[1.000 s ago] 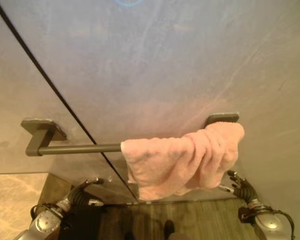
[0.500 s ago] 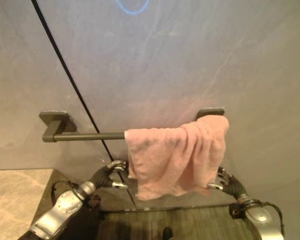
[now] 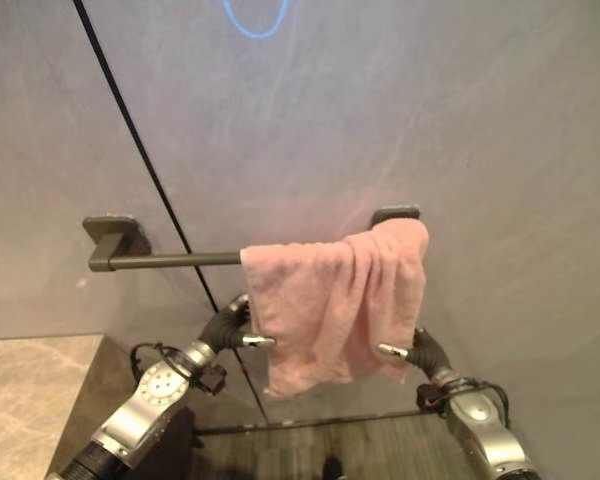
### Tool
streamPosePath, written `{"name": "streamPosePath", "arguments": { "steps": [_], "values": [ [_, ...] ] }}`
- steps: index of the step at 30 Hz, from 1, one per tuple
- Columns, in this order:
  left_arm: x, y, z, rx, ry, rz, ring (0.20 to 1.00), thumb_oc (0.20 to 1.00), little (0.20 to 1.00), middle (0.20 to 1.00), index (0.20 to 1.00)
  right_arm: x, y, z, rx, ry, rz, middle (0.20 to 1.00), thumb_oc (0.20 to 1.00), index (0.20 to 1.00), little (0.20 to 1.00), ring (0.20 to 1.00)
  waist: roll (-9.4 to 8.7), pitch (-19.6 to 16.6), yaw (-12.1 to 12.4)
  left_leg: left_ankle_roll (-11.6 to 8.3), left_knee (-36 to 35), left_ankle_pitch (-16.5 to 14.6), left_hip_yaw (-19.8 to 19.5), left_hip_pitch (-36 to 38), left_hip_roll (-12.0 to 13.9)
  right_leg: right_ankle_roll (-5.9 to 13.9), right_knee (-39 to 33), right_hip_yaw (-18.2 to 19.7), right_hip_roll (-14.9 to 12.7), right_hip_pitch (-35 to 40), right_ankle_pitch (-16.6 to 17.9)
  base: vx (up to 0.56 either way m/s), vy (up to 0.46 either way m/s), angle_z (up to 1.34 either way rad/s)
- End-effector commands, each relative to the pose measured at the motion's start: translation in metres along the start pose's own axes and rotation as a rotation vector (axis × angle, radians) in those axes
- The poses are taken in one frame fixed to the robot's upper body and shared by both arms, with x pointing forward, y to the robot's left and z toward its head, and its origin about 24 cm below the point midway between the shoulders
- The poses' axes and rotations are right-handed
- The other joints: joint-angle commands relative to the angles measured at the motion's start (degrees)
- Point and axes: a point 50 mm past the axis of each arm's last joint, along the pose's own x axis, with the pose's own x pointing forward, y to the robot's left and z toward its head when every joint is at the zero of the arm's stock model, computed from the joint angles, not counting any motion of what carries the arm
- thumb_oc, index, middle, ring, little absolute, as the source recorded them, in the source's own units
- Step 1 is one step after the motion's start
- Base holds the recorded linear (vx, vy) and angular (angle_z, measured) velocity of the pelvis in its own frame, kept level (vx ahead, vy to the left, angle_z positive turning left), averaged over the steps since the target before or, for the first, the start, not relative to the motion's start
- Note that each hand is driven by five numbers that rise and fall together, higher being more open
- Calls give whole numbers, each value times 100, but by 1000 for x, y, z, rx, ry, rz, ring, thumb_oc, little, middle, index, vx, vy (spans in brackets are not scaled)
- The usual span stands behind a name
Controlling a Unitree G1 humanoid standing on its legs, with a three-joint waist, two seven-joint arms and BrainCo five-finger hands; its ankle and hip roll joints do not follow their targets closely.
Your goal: Put brush and paste in cup on sink, flatten towel.
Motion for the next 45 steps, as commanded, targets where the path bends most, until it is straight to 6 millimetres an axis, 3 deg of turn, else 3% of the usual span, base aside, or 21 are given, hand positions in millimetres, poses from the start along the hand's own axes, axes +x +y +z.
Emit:
{"name": "streamPosePath", "arguments": {
  "steps": [1, 2, 3, 4, 9, 15, 22, 27, 33, 37, 42, 45],
  "values": [
    [22, 0, 31, 25, -151, -13, 1000, 1000, 1000, 1000, 1000, 42, 57, 138, 116, -602, 243, 1000, 1000, 1000, 1000, 1000, -265, -375, 258, -149, 299, -164, -22, 143, 310, 719, 117, 131, -997, 28, 187, 11, 8, -4],
    [26, -5, 31, 16, -148, -34, 696, 696, 696, 696, 696, 45, 65, 142, 167, -617, 265, 1000, 1000, 1000, 1000, 1000, -263, -376, 260, -149, 300, -170, -18, 149, 310, 722, 112, 127, -1003, 35, 187, 11, 14, -5],
    [29, -6, 29, 15, -137, -38, 360, 360, 360, 360, 360, 49, 72, 142, 198, -612, 270, 420, 420, 420, 420, 420, -265, -374, 262, -152, 292, -164, 1, 152, 308, 732, 93, 133, -1010, 40, 210, 8, 21, -6],
    [29, -7, 27, 7, -128, -32, 206, 206, 206, 206, 206, 50, 74, 143, 202, -613, 266, 200, 200, 200, 200, 200, -265, -367, 262, -151, 282, -160, 13, 155, 306, 741, 81, 141, -1016, 37, 230, 2, 15, -9],
    [26, -10, 11, -21, -58, -21, 200, 200, 200, 200, 200, 50, 81, 143, 201, -607, 275, 200, 200, 200, 200, 200, -266, -348, 278, -142, 229, -136, 58, 164, 289, 774, 19, 180, -1044, -2, 306, -5, 13, 0],
    [21, -9, 8, -2, -48, -11, 200, 200, 200, 200, 200, 40, 83, 149, 251, -659, 291, 200, 200, 200, 200, 200, -296, -322, 331, -151, 114, -64, 51, 127, 278, 804, -61, 137, -1084, -42, 381, -1, 5, 2],
    [15, 7, 36, -28, -178, 83, 200, 200, 200, 200, 200, 14, 89, 172, 260, -803, 343, 200, 200, 200, 200, 200, -364, -313, 356, -192, 8, 38, -82, -10, 307, 803, -121, -25, -1103, -48, 407, 2, 0, 6],
    [0, 24, 56, -69, -277, 184, 200, 200, 200, 200, 200, -4, 103, 183, 231, -861, 444, 200, 200, 200, 200, 200, -439, -282, 416, -211, 8, 57, -148, -97, 319, 793, -142, -111, -1105, -49, 404, 12, -2, 9],
    [-21, 38, 57, -56, -294, 274, 200, 200, 200, 200, 200, -19, 111, 189, 125, -904, 509, 200, 200, 200, 200, 200, -513, -234, 491, -223, 8, 67, -185, -157, 329, 799, -146, -158, -1120, -60, 408, 4, 8, 2],
    [-33, 42, 47, -61, -252, 311, 200, 200, 200, 200, 200, -24, 111, 187, 64, -905, 506, 200, 200, 200, 200, 200, -555, -221, 517, -221, 8, 69, -198, -193, 332, 809, -148, -185, -1132, -65, 405, 0, 2, 1],
    [-37, 42, 14, -84, -106, 366, 200, 200, 200, 200, 200, 0, 110, 155, 63, -737, 414, 200, 200, 200, 200, 200, -602, -196, 584, -201, 8, 74, -255, -231, 306, 811, -146, -233, -1153, -57, 410, -2, 8, 8],
    [-32, 44, 12, -94, -106, 399, 200, 200, 200, 200, 200, 4, 108, 148, 79, -714, 357, 200, 200, 200, 200, 200, -609, -191, 578, -187, 8, 71, -252, -239, 296, 817, -150, -232, -1167, -57, 419, -8, 14, 5]
  ]
}}
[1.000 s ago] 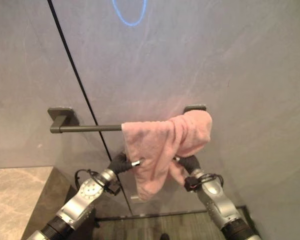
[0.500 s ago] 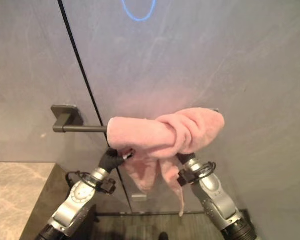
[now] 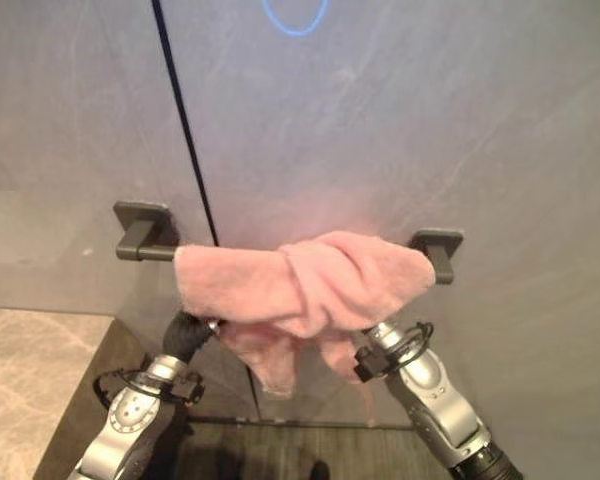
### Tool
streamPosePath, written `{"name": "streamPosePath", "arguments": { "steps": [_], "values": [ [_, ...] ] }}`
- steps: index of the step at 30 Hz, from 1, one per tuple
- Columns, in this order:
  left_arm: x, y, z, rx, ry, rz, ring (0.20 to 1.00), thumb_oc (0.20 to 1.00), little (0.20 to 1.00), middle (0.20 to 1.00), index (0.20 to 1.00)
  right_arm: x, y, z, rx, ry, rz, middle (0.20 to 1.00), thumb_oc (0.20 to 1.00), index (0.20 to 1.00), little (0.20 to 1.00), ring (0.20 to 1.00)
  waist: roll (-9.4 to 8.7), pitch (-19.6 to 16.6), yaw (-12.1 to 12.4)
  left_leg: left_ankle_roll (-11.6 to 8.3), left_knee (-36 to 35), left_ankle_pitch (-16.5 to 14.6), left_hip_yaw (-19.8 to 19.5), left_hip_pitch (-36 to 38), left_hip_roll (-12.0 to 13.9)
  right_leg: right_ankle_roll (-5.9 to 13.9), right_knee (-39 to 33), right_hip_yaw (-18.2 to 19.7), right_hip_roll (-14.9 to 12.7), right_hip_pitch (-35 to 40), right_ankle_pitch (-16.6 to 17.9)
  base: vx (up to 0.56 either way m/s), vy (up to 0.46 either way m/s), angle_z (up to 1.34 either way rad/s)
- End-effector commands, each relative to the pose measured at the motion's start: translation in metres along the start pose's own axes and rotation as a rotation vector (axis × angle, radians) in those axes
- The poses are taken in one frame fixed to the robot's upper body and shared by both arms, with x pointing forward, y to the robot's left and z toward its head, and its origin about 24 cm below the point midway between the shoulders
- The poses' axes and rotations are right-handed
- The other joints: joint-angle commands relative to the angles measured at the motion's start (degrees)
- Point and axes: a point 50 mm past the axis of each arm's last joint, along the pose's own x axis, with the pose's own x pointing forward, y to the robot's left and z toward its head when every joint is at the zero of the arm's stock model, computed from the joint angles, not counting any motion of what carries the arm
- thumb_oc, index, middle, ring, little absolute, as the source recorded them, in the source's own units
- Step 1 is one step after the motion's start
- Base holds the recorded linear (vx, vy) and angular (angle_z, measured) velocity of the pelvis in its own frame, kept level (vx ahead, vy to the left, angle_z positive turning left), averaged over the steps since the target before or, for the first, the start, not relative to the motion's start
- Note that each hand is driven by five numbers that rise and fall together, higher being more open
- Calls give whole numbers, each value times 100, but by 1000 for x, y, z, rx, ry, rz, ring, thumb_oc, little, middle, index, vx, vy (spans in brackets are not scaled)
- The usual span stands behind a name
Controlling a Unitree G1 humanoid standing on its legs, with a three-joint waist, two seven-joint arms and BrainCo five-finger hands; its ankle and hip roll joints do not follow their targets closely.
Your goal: Put brush and paste in cup on sink, flatten towel.
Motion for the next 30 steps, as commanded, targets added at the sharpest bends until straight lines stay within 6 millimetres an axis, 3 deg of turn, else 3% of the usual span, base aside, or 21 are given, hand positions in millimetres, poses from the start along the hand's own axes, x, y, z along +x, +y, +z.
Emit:
{"name": "streamPosePath", "arguments": {
  "steps": [1, 6, 17, 30],
  "values": [
    [17, 19, 25, 64, -106, 90, 200, 200, 200, 200, 200, 25, -4, 28, -29, -156, -48, 200, 200, 200, 200, 200, -218, 93, 245, -163, 49, 53, -55, 155, 265, 835, 31, 177, -1138, 145, 333, -4, 5, 6],
    [19, 18, 35, 95, -154, 81, 200, 200, 200, 200, 200, 25, 1, 45, -19, -237, -5, 200, 200, 200, 200, 200, -227, 70, 234, -169, 49, 50, -32, 145, 279, 839, 20, 203, -1141, 124, 330, 0, 0, 1],
    [17, 20, 57, 117, -279, 144, 200, 200, 200, 200, 200, 24, 12, 60, 30, -340, 24, 200, 200, 200, 200, 200, -158, 56, 222, -187, 49, 46, -16, 144, 273, 841, -6, 209, -1180, 116, 334, 0, 0, 0],
    [11, 28, 42, 130, -229, 243, 200, 200, 200, 200, 200, 25, 10, 42, -29, -249, -17, 200, 200, 200, 200, 200, -162, 82, 317, -202, 49, 78, -64, 62, 260, 855, -6, 136, -1216, 85, 342, 0, 0, 0]
  ]
}}
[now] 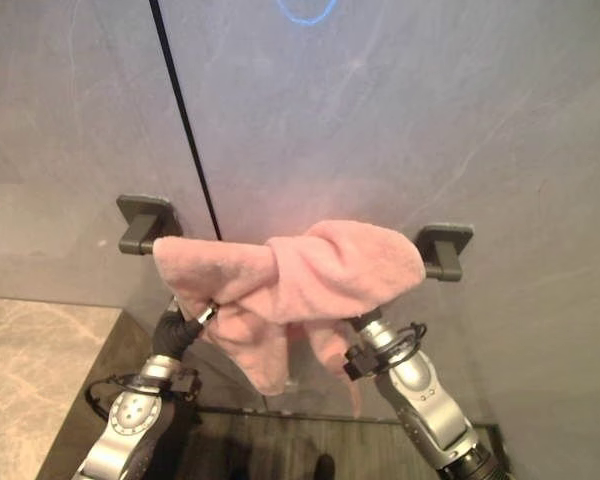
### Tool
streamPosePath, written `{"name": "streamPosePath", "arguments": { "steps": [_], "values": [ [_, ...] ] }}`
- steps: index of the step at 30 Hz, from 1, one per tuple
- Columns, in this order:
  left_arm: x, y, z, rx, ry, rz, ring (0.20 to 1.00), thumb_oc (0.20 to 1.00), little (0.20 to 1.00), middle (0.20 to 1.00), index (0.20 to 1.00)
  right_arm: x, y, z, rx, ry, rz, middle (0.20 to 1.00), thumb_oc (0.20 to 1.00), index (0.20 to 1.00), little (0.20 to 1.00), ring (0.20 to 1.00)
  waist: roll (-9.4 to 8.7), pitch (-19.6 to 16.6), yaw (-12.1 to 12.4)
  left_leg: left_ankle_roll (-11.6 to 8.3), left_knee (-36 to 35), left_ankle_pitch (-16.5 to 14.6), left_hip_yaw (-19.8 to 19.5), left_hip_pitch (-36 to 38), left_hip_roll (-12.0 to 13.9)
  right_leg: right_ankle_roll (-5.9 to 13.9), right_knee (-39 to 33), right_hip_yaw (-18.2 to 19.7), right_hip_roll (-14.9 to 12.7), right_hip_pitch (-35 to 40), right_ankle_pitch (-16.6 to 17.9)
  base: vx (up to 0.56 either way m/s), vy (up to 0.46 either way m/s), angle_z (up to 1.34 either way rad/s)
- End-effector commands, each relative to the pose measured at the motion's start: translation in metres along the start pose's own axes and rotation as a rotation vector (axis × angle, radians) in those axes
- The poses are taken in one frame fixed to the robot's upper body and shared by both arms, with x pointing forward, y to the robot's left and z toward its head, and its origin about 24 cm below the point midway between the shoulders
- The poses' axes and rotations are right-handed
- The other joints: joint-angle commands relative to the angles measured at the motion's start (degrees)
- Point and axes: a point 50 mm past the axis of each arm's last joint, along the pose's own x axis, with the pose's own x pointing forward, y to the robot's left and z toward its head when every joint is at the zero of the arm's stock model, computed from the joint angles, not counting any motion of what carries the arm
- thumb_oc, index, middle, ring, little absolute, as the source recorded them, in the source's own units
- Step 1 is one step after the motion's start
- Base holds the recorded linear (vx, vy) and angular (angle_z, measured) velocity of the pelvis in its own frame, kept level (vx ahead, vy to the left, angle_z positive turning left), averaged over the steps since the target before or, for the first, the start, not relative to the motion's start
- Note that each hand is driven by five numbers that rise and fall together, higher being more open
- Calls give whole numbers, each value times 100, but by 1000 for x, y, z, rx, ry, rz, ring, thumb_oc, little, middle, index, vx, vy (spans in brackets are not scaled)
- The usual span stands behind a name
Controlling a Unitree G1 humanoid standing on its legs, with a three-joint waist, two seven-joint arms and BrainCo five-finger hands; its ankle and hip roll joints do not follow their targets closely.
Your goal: Put brush and paste in cup on sink, flatten towel.
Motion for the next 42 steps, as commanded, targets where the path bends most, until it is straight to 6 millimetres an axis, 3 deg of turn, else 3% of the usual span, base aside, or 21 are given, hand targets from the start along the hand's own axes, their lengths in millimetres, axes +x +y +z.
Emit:
{"name": "streamPosePath", "arguments": {
  "steps": [1, 3, 4, 5, 6, 9, 11, 16, 24, 27, 29, 30, 31, 32, 33, 34, 36, 38, 40, 42],
  "values": [
    [18, 25, 22, 98, -131, 85, 200, 200, 200, 200, 200, 22, -2, 26, -33, -176, -22, 200, 200, 200, 200, 200, -316, -78, 200, -198, 49, 72, -66, 143, 257, 839, 20, 145, -1209, 172, 341, 0, 0, 0],
    [18, 26, 14, 126, -96, 90, 200, 200, 200, 200, 200, 20, -5, 15, -14, -128, -49, 438, 438, 438, 438, 438, -319, -74, 197, -197, 49, 72, -65, 140, 258, 842, 20, 149, -1213, 164, 351, 0, 0, 0],
    [17, 27, 8, 139, -66, 92, 200, 200, 200, 200, 200, 19, -6, 11, -17, -108, -55, 903, 903, 903, 903, 903, -314, -73, 194, -197, 49, 74, -64, 139, 258, 843, 20, 152, -1215, 163, 351, 0, 0, 0],
    [16, 29, -4, 182, -13, 90, 627, 627, 627, 627, 627, 13, -13, 1, -61, -55, -99, 1000, 1000, 1000, 1000, 1000, -304, -71, 178, -194, 49, 76, -56, 137, 257, 847, 20, 154, -1218, 160, 353, 0, 0, 0],
    [16, 29, -4, 182, -13, 90, 1000, 1000, 1000, 1000, 1000, 13, -13, 1, -62, -55, -100, 1000, 1000, 1000, 1000, 1000, -304, -71, 181, -194, 49, 76, -55, 138, 257, 847, 20, 155, -1218, 160, 352, 0, 0, 0],
    [12, 31, -15, 231, 39, 95, 1000, 1000, 1000, 1000, 1000, 3, -19, -16, -51, 24, -143, 1000, 1000, 1000, 1000, 1000, -296, -62, 159, -193, 49, 80, -56, 126, 255, 850, 20, 147, -1219, 154, 345, 0, 0, 0],
    [7, 34, -28, 279, 107, 98, 1000, 1000, 1000, 1000, 1000, -18, -31, -44, -27, 159, -241, 1000, 1000, 1000, 1000, 1000, -286, -53, 129, -192, 49, 88, -63, 103, 257, 854, 20, 144, -1224, 142, 348, 0, 0, 0],
    [0, 35, -46, 313, 196, 81, 1000, 1000, 1000, 1000, 1000, -49, -53, -78, -76, 350, -388, 1000, 1000, 1000, 1000, 1000, -256, -69, 70, -204, 49, 97, -60, 75, 276, 860, 20, 139, -1225, 126, 349, 0, 0, 0],
    [-24, 41, -107, 470, 559, -15, 1000, 1000, 1000, 1000, 1000, -102, -82, -133, -95, 680, -643, 1000, 1000, 1000, 1000, 1000, -145, -84, -60, -221, 49, 103, -13, 70, 306, 854, 20, 192, -1218, 79, 370, 0, 0, 0],
    [-30, 44, -114, 479, 600, 1, 1000, 1000, 1000, 1000, 1000, -117, -88, -144, -74, 751, -704, 1000, 1000, 1000, 1000, 1000, -127, -85, -76, -234, 49, 104, -5, 72, 315, 847, 20, 200, -1204, 75, 364, 1, 2, -1],
    [-46, 47, -135, 460, 744, 3, 1000, 1000, 1000, 1000, 1000, -140, -96, -156, -185, 911, -725, 1000, 1000, 1000, 1000, 1000, -88, -88, -90, -238, 49, 111, -1, 68, 322, 834, 20, 209, -1188, 69, 356, 3, 4, -7],
    [-54, 49, -144, 498, 808, -2, 1000, 1000, 1000, 1000, 1000, -151, -97, -163, -279, 1014, -681, 1000, 1000, 1000, 1000, 1000, -78, -94, -93, -240, 49, 112, 0, 63, 325, 826, 20, 216, -1183, 64, 351, 15, -6, -8],
    [-63, 47, -156, 543, 892, -13, 1000, 1000, 1000, 1000, 1000, -174, -97, -175, -349, 1186, -658, 1000, 1000, 1000, 1000, 1000, -51, -90, -93, -251, 49, 110, -2, 58, 339, 811, 20, 208, -1165, 67, 335, 13, -8, -6],
    [-69, 47, -163, 533, 941, -4, 1000, 1000, 1000, 1000, 1000, -183, -95, -179, -329, 1233, -671, 1000, 1000, 1000, 1000, 1000, -37, -86, -95, -253, 49, 115, -3, 58, 344, 804, 20, 208, -1162, 69, 334, 0, 0, 0],
    [-90, 50, -177, 541, 1085, 17, 1000, 1000, 1000, 1000, 1000, -209, -84, -189, -233, 1371, -723, 1000, 1000, 1000, 1000, 1000, -12, -114, -107, -260, 49, 114, -19, 61, 350, 791, 20, 204, -1153, 71, 320, 0, 0, 0],
    [-90, 50, -177, 541, 1084, 17, 1000, 1000, 1000, 1000, 1000, -209, -85, -189, -234, 1369, -723, 1000, 1000, 1000, 1000, 1000, -9, -104, -106, -261, 49, 112, -20, 65, 352, 791, 20, 202, -1151, 75, 319, 0, 0, 0],
    [-116, 50, -187, 497, 1231, 55, 1000, 1000, 1000, 1000, 1000, -238, -68, -196, -178, 1510, -719, 1000, 1000, 1000, 1000, 1000, 35, -162, -138, -284, 49, 89, 10, 99, 363, 780, 20, 224, -1142, 82, 294, 59, 10, -1],
    [-123, 50, -188, 476, 1261, 68, 1000, 1000, 1000, 1000, 1000, -246, -65, -196, -169, 1548, -713, 1000, 1000, 1000, 1000, 1000, 57, -177, -145, -293, 49, 86, 14, 107, 371, 776, 20, 223, -1138, 87, 283, 42, 5, -2],
    [-144, 52, -192, 408, 1350, 103, 1000, 1000, 1000, 1000, 1000, -271, -51, -196, -129, 1663, -690, 1000, 1000, 1000, 1000, 1000, 99, -216, -170, -318, 49, 79, 28, 133, 389, 760, 20, 215, -1121, 115, 243, 52, -5, 1],
    [-151, 52, -193, 387, 1379, 116, 1000, 1000, 1000, 1000, 1000, -276, -48, -196, -128, 1693, -672, 1000, 1000, 1000, 1000, 1000, 107, -227, -171, -325, 49, 79, 31, 138, 399, 754, 20, 208, -1118, 126, 233, 36, -8, 0]
  ]
}}
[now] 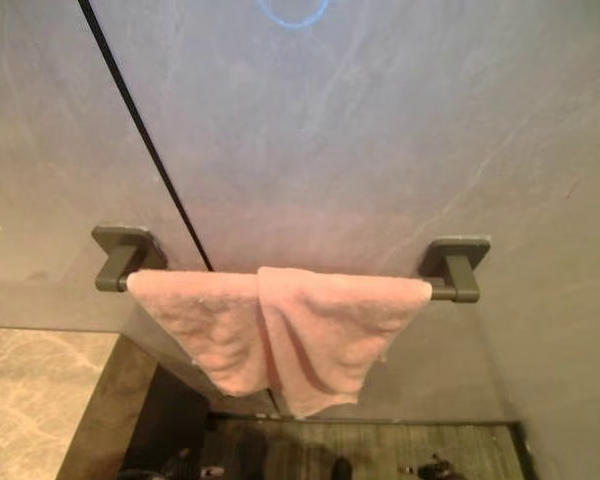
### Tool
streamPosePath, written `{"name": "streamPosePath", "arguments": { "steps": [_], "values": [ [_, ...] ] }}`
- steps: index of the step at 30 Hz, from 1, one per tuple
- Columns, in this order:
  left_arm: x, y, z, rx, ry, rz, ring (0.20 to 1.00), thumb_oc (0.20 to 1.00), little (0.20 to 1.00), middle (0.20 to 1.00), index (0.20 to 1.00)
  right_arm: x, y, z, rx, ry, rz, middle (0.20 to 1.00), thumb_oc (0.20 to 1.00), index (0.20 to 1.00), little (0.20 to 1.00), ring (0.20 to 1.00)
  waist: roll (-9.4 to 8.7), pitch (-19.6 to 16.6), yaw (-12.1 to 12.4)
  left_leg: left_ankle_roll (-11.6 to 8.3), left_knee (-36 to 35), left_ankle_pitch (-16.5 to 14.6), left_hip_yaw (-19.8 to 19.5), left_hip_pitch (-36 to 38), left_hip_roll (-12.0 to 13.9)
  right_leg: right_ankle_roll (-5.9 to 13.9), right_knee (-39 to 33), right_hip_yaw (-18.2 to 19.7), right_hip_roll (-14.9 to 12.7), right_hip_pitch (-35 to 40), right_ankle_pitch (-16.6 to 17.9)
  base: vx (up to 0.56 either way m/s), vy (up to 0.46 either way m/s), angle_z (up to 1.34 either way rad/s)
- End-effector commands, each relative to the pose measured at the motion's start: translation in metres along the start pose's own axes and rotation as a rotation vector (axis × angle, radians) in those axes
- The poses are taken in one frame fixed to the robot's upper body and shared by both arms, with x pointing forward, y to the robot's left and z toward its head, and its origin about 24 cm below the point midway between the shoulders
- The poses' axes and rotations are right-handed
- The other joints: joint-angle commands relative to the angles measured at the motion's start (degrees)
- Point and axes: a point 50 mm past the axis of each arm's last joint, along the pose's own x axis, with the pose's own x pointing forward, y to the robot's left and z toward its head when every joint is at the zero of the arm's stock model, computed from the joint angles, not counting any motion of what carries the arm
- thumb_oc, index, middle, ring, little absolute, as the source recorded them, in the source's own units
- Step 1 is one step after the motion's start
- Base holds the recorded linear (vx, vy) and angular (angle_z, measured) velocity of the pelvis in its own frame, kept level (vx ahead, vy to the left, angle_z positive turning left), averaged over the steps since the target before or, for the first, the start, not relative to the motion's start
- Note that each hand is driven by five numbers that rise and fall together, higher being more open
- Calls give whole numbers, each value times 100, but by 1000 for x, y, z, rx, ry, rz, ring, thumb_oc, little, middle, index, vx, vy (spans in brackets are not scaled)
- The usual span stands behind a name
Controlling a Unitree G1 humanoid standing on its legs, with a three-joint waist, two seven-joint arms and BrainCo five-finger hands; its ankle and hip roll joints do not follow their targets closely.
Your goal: Put brush and paste in cup on sink, flatten towel.
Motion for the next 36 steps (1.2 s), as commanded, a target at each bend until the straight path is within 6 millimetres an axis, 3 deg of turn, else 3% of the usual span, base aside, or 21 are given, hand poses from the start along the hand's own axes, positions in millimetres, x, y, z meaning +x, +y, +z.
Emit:
{"name": "streamPosePath", "arguments": {
  "steps": [1, 3, 7, 14, 19, 25, 36],
  "values": [
    [3, 19, -2, -41, 47, 22, 1000, 1000, 1000, 1000, 1000, -1, 14, -2, -61, 48, 52, 1000, 1000, 1000, 1000, 1000, -302, -145, -61, -430, 23, 107, -123, 14, 426, 804, -6, 212, -1069, 39, 372, 39, -8, -2],
    [0, 13, -18, -14, 104, -3, 1000, 1000, 1000, 1000, 1000, -1, 17, -5, -63, 51, 64, 1000, 1000, 1000, 1000, 1000, -281, -185, -61, -441, 23, 111, -115, 33, 439, 788, -6, 211, -1050, 68, 333, 53, -13, -1],
    [-2, 8, -25, 32, 120, -20, 1000, 1000, 1000, 1000, 1000, -2, 22, 0, -48, 22, 74, 1000, 1000, 1000, 1000, 1000, -271, -211, -65, -452, 23, 122, -119, 28, 455, 781, -6, 200, -1035, 73, 312, 8, -3, -1],
    [-2, 2, -20, 59, 102, -21, 1000, 1000, 1000, 1000, 1000, -3, 37, 14, -69, -53, 107, 1000, 1000, 1000, 1000, 1000, -365, -304, -61, -506, 23, 159, -104, 12, 496, 776, -6, 156, -1000, 109, 277, 4, -15, 0],
    [-1, 5, -15, 90, 79, -8, 1000, 1000, 1000, 1000, 1000, -4, 41, 9, -100, -53, 118, 1000, 1000, 1000, 1000, 1000, -449, -321, -63, -531, 23, 183, -136, -37, 516, 779, -6, 125, -989, 101, 280, -8, -26, 0],
    [-2, 7, -24, 76, 112, -3, 1000, 1000, 1000, 1000, 1000, -6, 47, 5, -129, -52, 139, 1000, 1000, 1000, 1000, 1000, -512, -336, -53, -545, 23, 192, -158, -57, 524, 776, -6, 97, -971, 103, 276, 0, 0, 0],
    [-2, 13, -28, 75, 116, 23, 1000, 1000, 1000, 1000, 1000, -9, 57, 25, -157, -169, 166, 1000, 1000, 1000, 1000, 1000, -547, -302, -49, -575, 23, 219, -128, -84, 559, 772, -6, 133, -945, 69, 276, 0, 0, 0]
  ]
}}
